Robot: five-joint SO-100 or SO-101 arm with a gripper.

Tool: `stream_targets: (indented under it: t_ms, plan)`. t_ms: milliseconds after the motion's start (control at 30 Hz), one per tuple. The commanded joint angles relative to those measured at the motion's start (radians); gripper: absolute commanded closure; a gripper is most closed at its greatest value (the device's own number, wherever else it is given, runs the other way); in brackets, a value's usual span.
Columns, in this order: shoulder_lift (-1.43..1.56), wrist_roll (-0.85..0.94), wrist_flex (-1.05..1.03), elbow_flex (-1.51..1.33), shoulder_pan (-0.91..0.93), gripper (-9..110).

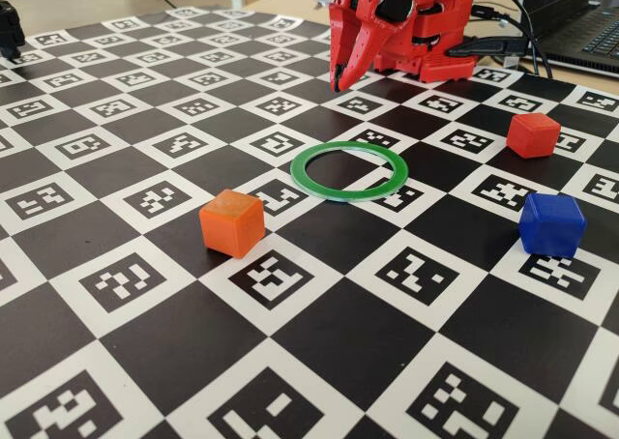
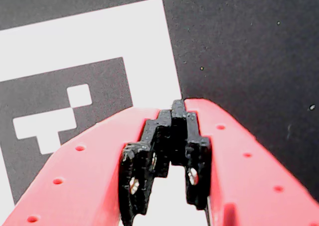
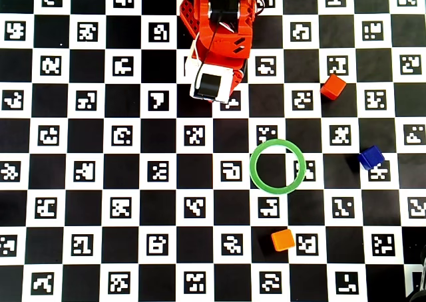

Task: Grab the red cube then put it in the green circle then put the blue cube on top and finally the orange cube on top

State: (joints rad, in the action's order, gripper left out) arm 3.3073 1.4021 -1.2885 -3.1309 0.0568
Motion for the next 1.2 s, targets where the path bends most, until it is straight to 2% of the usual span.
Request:
stream_targets:
  t_ms: [0, 367, 567, 833, 1000, 1167]
  plan:
    - [0.051, -0.002, -0.051, -0.055, 0.002, 107]
    - [0.008, -0.009, 0.035, -0.046, -0.005, 107]
    - [-0.192, -0.069, 0.100, 0.152, -0.023, 107]
    - [-0.548, -0.379, 0.002, 0.670, -0.110, 107]
    - [-0.686, -0.597, -0.209, 0.934, -0.276, 103]
    - [-0.776, -0.790, -0.293, 1.055, -0.483, 99]
